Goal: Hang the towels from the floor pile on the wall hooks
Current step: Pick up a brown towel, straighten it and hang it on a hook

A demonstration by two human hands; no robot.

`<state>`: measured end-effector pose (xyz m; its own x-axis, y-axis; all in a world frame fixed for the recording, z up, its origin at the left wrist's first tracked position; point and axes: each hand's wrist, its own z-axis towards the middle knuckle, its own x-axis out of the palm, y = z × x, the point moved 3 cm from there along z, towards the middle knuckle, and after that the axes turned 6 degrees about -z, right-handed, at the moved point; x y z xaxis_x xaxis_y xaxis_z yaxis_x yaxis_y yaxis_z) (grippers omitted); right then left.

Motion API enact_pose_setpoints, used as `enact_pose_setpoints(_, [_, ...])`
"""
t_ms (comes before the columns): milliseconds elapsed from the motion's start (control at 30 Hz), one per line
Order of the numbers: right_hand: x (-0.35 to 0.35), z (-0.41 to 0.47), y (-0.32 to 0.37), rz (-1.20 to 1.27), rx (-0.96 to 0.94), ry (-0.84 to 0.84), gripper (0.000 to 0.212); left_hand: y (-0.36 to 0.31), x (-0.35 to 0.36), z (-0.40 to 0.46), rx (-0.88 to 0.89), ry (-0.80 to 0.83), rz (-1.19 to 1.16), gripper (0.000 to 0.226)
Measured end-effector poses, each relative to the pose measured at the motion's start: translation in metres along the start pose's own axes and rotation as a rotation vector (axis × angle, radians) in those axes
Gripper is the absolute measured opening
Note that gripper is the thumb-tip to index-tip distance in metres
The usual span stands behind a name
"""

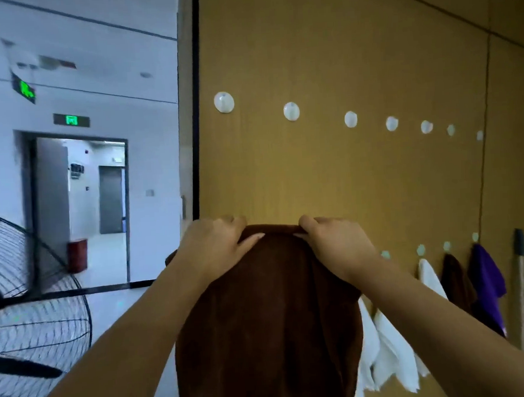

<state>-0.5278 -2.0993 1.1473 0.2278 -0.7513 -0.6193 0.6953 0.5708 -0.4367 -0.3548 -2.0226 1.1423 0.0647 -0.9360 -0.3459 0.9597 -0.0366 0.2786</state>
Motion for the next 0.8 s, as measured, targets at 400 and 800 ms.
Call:
enact_pose_setpoints(400, [0.073,0.130,-0.047,0.415,0.043,-0.176,0.031,0.069,0.064,0.074,-0.210,0.127,0.241,0.040])
enact_pose_setpoints(800, [0.102,0.250,-0.061,0.577,0.070,-0.338,0.045,0.150,0.088,0.134,-0.221,0.126,0.341,0.041])
